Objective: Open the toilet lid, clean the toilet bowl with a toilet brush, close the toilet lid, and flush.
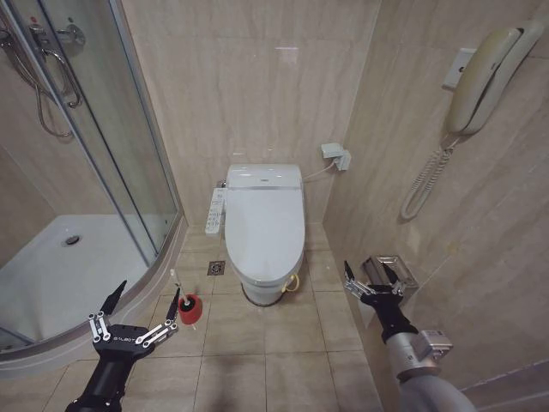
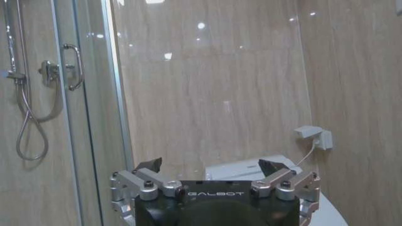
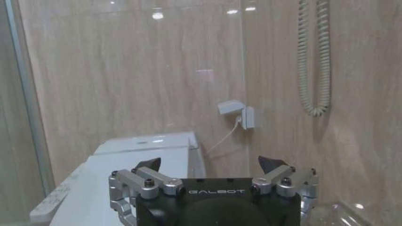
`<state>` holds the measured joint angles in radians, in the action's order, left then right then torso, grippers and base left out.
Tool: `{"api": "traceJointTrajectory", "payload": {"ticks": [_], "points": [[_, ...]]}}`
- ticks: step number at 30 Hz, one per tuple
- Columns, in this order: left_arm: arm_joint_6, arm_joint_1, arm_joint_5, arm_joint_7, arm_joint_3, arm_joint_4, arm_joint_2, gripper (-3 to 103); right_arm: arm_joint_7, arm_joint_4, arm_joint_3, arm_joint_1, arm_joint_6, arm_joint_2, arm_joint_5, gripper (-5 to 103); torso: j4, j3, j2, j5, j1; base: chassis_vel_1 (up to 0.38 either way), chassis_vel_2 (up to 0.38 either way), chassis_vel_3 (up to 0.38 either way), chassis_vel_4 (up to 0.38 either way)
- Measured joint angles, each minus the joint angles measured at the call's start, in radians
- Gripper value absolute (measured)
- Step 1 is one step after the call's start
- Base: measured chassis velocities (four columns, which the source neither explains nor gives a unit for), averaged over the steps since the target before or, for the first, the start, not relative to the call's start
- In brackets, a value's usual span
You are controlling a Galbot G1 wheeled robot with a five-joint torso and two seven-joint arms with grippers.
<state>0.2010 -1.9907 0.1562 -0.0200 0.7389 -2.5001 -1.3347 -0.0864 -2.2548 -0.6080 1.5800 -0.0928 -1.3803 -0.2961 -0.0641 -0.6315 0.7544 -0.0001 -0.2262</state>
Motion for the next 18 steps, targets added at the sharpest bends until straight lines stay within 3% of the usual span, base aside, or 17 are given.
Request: {"api": "traceJointTrajectory", "payload": {"ticks": [18], "points": [[0.000, 0.000, 0.000, 0.000, 0.000, 0.000, 0.000, 100, 0.025, 0.025, 0.007, -0.036, 0.009, 0.008, -0.018, 100, 0.0000, 0.000, 0.000, 0.0001, 0.000, 0.000, 0.000, 0.000, 0.000]]}}
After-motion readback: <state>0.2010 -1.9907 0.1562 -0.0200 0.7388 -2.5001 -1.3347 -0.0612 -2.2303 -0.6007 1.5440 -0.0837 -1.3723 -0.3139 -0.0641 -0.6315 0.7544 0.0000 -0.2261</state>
